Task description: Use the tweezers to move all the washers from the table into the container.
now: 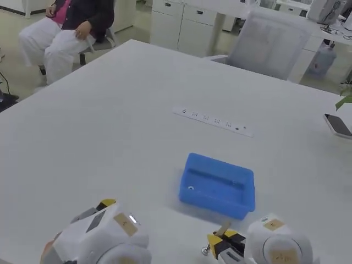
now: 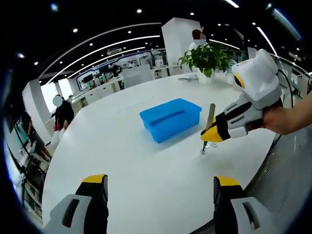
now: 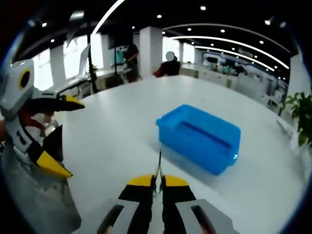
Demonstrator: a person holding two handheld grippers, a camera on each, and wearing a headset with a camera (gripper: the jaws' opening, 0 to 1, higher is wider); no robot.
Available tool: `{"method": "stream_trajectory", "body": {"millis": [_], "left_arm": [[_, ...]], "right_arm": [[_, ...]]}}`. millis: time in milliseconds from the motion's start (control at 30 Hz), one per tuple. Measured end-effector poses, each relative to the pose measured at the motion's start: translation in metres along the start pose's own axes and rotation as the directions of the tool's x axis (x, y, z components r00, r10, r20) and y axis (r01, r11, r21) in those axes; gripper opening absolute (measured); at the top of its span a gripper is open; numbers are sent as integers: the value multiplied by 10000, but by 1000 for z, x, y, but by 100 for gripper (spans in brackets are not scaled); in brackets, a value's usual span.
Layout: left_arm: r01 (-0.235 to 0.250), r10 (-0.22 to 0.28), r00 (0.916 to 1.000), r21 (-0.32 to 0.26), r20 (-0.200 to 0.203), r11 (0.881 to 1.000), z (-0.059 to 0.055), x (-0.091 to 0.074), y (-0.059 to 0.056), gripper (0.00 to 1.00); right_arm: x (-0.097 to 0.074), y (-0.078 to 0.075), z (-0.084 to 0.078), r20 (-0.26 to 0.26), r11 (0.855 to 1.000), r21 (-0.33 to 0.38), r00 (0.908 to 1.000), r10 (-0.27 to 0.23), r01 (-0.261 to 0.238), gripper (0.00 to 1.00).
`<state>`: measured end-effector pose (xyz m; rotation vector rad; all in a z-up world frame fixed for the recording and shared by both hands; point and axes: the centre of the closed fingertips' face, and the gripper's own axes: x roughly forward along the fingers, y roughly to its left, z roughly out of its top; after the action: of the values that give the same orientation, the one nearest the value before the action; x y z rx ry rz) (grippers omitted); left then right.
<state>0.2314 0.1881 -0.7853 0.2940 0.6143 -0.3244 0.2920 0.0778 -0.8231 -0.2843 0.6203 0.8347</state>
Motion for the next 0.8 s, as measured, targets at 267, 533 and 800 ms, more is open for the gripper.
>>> {"method": "stream_trajectory", "body": {"millis": [267, 533, 800], "left_arm": [[-6, 6, 10000, 10, -9, 10000, 0, 0, 0, 91], [-43, 43, 10000, -21, 7, 10000, 0, 0, 1, 91], [-27, 27, 10000, -22, -34, 10000, -1, 0, 1, 91]], "right_arm": [[-1, 0, 6, -399, 9997, 171, 9991, 170, -164, 3], [-16, 0, 32, 123, 9994, -203, 9996, 272, -269, 3], [-31, -11, 68, 837, 9961, -879, 9964, 106, -33, 3]]}}
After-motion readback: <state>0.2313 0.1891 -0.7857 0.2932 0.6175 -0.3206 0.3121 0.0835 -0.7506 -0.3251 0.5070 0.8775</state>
